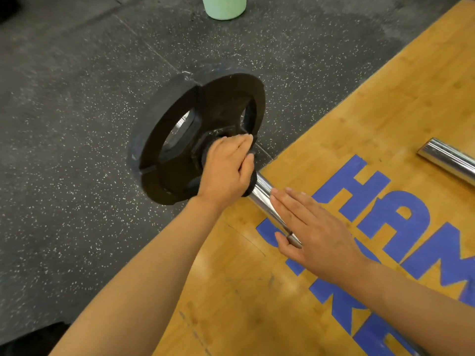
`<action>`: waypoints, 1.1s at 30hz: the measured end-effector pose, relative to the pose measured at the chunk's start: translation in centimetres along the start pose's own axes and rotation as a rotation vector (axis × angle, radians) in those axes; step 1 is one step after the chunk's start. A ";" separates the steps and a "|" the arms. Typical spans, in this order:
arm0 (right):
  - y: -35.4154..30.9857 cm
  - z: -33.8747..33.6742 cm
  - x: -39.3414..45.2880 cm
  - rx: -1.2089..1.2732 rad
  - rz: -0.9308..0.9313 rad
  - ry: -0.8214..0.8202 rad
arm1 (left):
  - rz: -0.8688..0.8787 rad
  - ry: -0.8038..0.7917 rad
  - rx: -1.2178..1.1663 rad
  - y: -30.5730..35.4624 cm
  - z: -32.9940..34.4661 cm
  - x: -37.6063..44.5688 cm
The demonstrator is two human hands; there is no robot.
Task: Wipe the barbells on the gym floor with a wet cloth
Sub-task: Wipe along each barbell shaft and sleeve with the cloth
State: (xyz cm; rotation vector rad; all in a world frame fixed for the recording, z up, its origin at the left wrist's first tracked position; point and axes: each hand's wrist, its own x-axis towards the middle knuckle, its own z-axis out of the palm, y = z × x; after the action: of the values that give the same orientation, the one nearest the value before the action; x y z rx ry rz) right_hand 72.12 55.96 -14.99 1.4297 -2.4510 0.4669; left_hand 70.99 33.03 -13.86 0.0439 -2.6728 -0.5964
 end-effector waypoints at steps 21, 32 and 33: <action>-0.5 -0.4 -0.1 0.026 0.189 -0.020 | 0.080 0.049 -0.169 5.5 1.8 -3.6; -1.1 -0.9 -0.2 -0.060 0.209 -0.018 | 0.197 -0.019 -0.087 3.2 1.0 -3.0; -1.1 -0.8 -0.2 -0.061 0.211 -0.022 | 0.169 -0.023 -0.047 2.2 0.5 -2.1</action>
State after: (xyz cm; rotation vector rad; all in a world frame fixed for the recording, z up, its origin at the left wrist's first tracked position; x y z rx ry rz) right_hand 73.26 55.91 -14.15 1.1645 -2.6234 0.4173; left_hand 72.87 35.46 -14.16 -0.2014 -2.6486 -0.6078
